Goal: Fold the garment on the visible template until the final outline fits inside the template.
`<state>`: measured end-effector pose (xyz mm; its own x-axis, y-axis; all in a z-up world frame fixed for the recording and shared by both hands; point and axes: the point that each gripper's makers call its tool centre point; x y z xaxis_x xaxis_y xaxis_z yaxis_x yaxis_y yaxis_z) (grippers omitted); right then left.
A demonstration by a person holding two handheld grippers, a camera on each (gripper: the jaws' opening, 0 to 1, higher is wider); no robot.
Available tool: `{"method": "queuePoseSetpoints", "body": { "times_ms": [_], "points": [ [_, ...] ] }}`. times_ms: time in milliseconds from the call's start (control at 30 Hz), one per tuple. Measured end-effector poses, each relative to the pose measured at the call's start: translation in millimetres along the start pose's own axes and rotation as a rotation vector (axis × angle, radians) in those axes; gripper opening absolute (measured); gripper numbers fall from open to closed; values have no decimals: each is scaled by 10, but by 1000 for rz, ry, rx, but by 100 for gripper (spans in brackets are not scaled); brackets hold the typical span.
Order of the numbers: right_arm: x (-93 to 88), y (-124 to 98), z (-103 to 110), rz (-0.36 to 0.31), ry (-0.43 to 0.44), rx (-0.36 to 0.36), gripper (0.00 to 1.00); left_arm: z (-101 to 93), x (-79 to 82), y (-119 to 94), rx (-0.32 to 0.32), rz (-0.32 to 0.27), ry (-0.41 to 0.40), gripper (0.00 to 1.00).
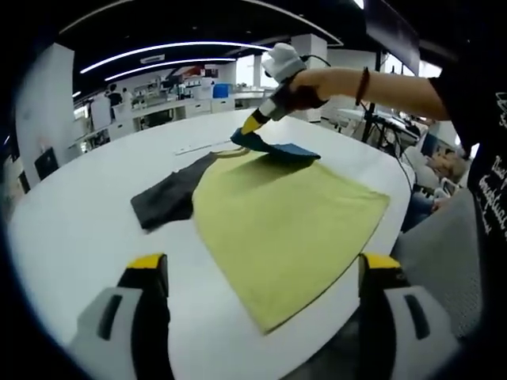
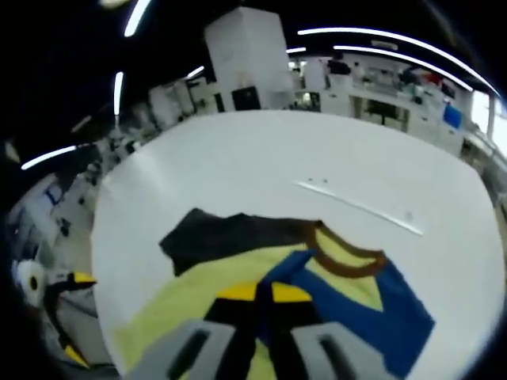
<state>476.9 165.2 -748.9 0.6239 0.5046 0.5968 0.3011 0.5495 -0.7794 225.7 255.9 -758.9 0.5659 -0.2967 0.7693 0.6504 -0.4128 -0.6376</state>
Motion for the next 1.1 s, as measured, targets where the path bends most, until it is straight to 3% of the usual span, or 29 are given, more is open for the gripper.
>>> {"method": "queuePoseSetpoints", "body": {
  "times_ms": [733,1100],
  "points": [
    [105,140,499,10,-101,87,0,60,-37,-36,22,-11,-34,96],
    [88,280,716,6,-143,94,0,102,-59,-45,29,-17,-53,97]
  ]
}}
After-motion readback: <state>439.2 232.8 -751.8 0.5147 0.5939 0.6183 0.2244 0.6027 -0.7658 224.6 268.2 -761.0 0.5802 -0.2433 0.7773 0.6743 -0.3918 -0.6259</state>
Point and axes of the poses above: the point that each gripper's makers call its tool centre point, and the gripper's own axes: y roughly forward along the fingers, z roughly to its left, x roughly out of its top, and after that the axes turned 8 degrees about z, right-handed
